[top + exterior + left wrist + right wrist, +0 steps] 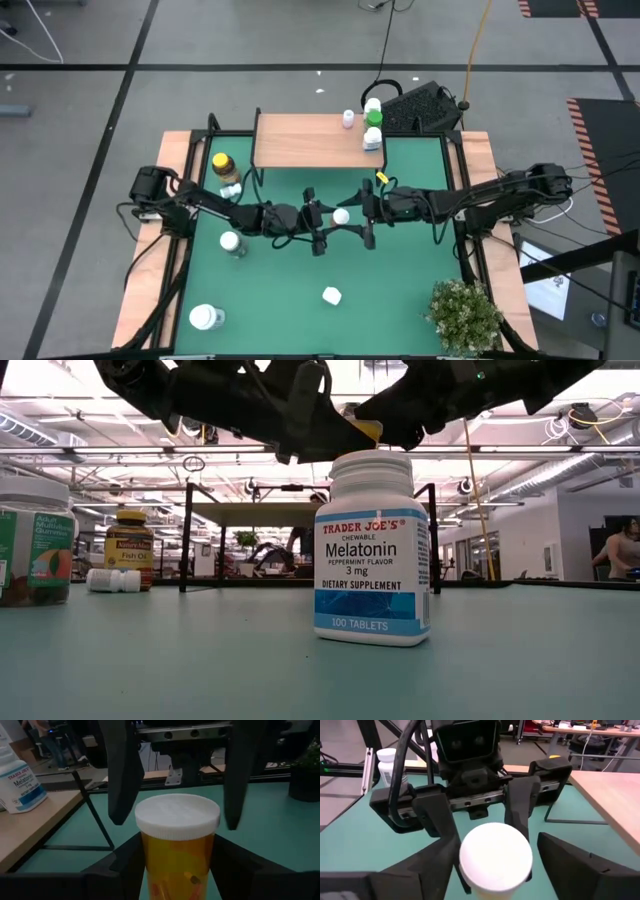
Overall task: Pick and place medicine bottles onto shelf by color
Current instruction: Put the orange pill bottle on the shelf
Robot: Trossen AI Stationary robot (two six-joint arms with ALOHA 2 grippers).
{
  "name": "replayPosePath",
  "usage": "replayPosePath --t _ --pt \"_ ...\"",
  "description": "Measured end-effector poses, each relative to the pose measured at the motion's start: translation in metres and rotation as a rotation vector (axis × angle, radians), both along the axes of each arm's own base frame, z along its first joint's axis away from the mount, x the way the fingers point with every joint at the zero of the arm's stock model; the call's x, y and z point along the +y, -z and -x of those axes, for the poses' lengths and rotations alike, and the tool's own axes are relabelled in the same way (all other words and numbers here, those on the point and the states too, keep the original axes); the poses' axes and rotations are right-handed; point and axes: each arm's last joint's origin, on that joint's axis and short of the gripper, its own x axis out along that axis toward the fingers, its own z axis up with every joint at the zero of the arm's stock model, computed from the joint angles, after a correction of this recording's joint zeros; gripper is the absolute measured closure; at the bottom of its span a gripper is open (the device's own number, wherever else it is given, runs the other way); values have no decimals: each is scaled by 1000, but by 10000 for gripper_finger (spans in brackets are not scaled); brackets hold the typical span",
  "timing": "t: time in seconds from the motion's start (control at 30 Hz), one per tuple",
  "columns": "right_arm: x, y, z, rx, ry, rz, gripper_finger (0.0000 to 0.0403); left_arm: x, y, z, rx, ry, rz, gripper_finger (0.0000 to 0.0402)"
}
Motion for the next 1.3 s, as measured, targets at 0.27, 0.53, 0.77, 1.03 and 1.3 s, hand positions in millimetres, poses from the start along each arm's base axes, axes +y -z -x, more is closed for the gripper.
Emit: replayPosePath --t 0.27,0.53,0.77,1.03,1.3 --pt "0 3 1 30 -4 17 196 0 -1 0 -7 0 2 206" --pt "-3 3 1 29 3 16 193 0 0 0 -12 -11 53 202" --pt "-17 -18 -8 88 67 2 195 4 -1 7 68 -122 52 129" --pt "-61 -82 -15 125 304 175 195 15 -27 30 123 -203 103 18" --pt "-141 -111 -4 115 610 189 195 15 -27 35 161 -217 133 7"
